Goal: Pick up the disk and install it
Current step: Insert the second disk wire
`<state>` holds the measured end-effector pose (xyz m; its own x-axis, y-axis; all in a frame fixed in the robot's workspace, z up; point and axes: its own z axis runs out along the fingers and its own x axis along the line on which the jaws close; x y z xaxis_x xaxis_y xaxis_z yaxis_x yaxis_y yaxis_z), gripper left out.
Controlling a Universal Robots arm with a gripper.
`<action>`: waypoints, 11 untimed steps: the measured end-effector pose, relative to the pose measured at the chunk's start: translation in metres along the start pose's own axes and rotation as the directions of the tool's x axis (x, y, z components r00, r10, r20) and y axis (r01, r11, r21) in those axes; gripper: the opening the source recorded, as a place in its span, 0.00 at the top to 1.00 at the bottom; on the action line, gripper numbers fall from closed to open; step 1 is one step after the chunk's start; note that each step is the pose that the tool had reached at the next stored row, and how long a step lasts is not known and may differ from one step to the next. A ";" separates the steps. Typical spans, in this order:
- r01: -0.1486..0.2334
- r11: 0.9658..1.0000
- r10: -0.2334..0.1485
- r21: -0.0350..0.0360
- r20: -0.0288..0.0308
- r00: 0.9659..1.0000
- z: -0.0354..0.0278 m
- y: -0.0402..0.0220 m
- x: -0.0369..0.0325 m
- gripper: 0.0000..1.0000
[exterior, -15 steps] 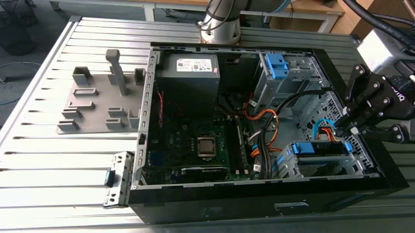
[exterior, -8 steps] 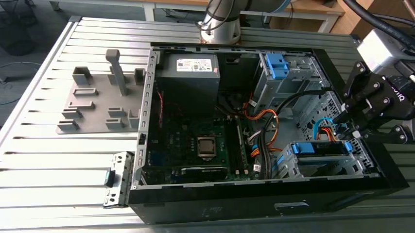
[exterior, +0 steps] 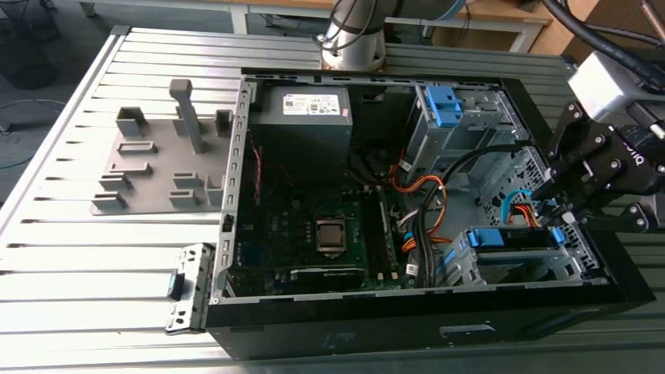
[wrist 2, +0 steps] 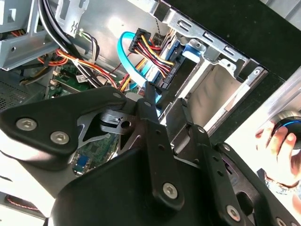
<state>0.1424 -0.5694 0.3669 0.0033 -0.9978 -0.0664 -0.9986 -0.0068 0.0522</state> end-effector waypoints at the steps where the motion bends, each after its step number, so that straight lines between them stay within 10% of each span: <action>1: 0.000 1.000 0.000 0.000 0.000 1.000 0.0014 -0.0001 0.0001 0.63; 11: 0.000 1.000 0.000 0.000 0.000 1.000 0.0026 -0.0002 0.0001 0.64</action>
<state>0.1425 -0.5694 0.3642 0.0035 -0.9978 -0.0663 -0.9986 -0.0070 0.0526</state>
